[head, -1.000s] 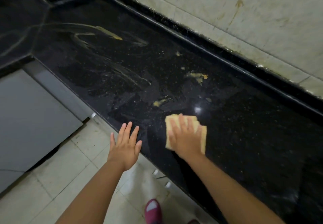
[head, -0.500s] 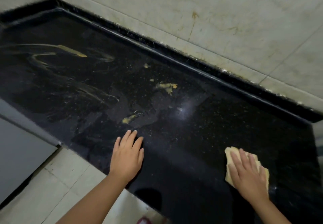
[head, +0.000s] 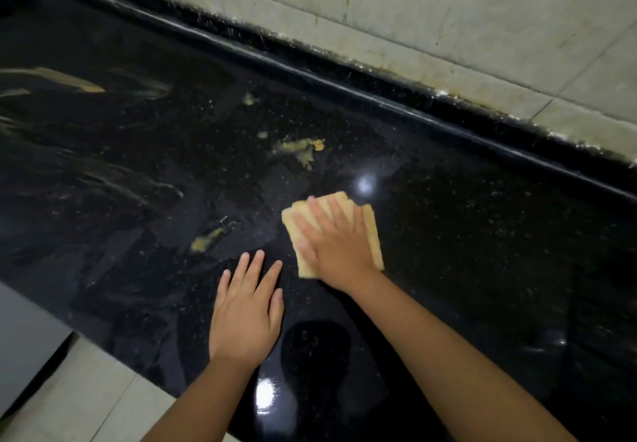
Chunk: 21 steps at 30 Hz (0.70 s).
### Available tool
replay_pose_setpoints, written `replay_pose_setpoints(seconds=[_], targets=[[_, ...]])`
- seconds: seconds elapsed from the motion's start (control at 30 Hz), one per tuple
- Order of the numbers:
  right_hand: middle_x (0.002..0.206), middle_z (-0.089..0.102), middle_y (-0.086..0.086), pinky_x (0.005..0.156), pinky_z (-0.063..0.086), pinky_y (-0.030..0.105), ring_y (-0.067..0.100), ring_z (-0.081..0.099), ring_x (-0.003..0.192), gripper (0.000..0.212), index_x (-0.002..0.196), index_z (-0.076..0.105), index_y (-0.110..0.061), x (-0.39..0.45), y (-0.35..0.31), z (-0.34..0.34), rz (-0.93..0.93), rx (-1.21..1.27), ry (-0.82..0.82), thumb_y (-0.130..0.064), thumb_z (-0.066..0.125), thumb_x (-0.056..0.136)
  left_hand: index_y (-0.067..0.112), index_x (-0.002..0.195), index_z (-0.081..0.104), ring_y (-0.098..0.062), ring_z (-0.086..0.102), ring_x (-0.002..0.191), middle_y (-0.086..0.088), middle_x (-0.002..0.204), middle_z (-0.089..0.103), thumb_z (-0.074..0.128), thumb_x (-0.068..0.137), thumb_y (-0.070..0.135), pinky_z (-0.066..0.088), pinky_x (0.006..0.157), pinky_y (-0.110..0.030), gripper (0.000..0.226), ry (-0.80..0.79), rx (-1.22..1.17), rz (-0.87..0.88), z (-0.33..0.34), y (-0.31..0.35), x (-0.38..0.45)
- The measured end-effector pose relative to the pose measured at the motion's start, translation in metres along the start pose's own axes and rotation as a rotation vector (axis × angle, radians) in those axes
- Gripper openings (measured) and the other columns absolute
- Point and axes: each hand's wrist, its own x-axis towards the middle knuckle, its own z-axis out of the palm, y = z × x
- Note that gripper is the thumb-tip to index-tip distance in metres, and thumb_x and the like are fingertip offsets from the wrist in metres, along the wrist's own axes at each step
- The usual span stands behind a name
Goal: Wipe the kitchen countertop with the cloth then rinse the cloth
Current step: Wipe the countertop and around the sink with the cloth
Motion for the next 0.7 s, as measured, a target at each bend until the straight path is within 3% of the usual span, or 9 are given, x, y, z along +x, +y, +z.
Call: replay_pose_setpoints(seconds=[0.07,0.13,0.2,0.27,0.33,0.4,0.47,0.53,0.7], targets=[[0.139,0.050,0.000,0.104,0.024,0.053,0.027,0.036,0.130,0.045,0.130,0.048,-0.033,-0.040,0.019,0.014,-0.130,-0.033,0.060,-0.043,0.023,0.094,0.013,0.112,0.065,-0.032,0.056,0.114,-0.013,0.121,0.062,0.034,0.084,0.030,0.022,0.098,-0.036,0.045,-0.003,0.000,-0.007,0.001,0.003,0.002],[0.132,0.056,0.002,0.098,0.024,0.047,0.026,0.037,0.123,0.047,0.127,0.044,-0.033,-0.076,0.067,0.022,-0.135,-0.112,0.027,-0.045,0.010,0.097,0.012,0.113,0.065,-0.032,0.055,0.115,-0.014,0.121,0.062,0.033,0.084,0.030,0.022,0.099,-0.037,0.046,0.017,0.004,0.000,0.000,0.004,0.005],[0.130,0.057,0.011,0.093,0.029,0.046,0.029,0.039,0.122,0.054,0.128,0.043,-0.026,-0.092,0.126,0.012,0.012,-0.135,0.009,-0.046,0.004,0.097,0.012,0.114,0.064,-0.031,0.052,0.119,-0.014,0.122,0.060,0.030,0.089,0.031,0.021,0.100,-0.037,0.047,0.024,0.002,0.000,0.001,0.003,0.006],[0.140,0.046,0.015,0.098,0.030,0.054,0.035,0.038,0.128,0.062,0.135,0.045,-0.019,-0.081,0.172,-0.006,0.285,-0.051,0.024,-0.048,0.010,0.092,0.012,0.116,0.063,-0.027,0.041,0.124,-0.013,0.124,0.059,0.016,0.097,0.035,0.020,0.101,-0.038,0.055,0.048,-0.008,-0.006,0.004,0.000,0.005],[0.155,0.020,0.007,0.109,0.013,0.057,0.032,0.017,0.141,0.061,0.144,0.031,-0.023,-0.046,0.195,-0.022,0.630,0.104,0.061,-0.048,0.013,0.091,0.012,0.117,0.062,-0.025,0.036,0.123,-0.013,0.125,0.058,0.010,0.098,0.037,0.019,0.101,-0.038,0.061,0.071,-0.007,-0.004,0.006,-0.003,0.006],[0.158,-0.001,-0.001,0.113,0.000,0.056,0.027,-0.003,0.144,0.052,0.148,0.015,-0.029,-0.001,0.195,-0.039,0.868,0.213,0.057,-0.042,0.015,0.098,0.011,0.118,0.061,-0.027,0.041,0.123,-0.015,0.126,0.058,0.023,0.094,0.033,0.020,0.101,-0.038,0.050,0.107,0.003,-0.003,0.008,-0.004,0.008],[0.158,-0.008,-0.001,0.112,-0.005,0.057,0.028,-0.009,0.144,0.051,0.149,0.006,-0.030,0.040,0.180,-0.052,0.969,0.251,0.031,-0.041,0.014,0.099,0.011,0.119,0.060,-0.026,0.038,0.124,-0.016,0.126,0.057,0.031,0.086,0.031,0.020,0.101,-0.039,0.048,0.110,0.000,-0.008,0.012,-0.002,0.008],[0.157,-0.009,0.002,0.111,-0.004,0.057,0.029,-0.009,0.143,0.052,0.148,0.003,-0.029,0.076,0.152,-0.057,0.916,0.248,-0.004,-0.041,0.014,0.100,0.010,0.119,0.060,-0.024,0.032,0.123,-0.017,0.127,0.057,0.032,0.085,0.031,0.020,0.100,-0.040,0.049,0.120,-0.009,-0.009,0.014,0.001,0.006],[0.157,-0.011,0.001,0.111,-0.005,0.055,0.027,-0.009,0.143,0.050,0.148,0.001,-0.032,0.118,0.049,-0.040,0.361,0.143,-0.055,-0.038,0.015,0.100,0.010,0.120,0.060,-0.023,0.031,0.124,-0.017,0.127,0.056,0.033,0.085,0.030,0.020,0.101,-0.039,0.049,0.133,-0.029,-0.026,0.015,-0.001,0.005]])
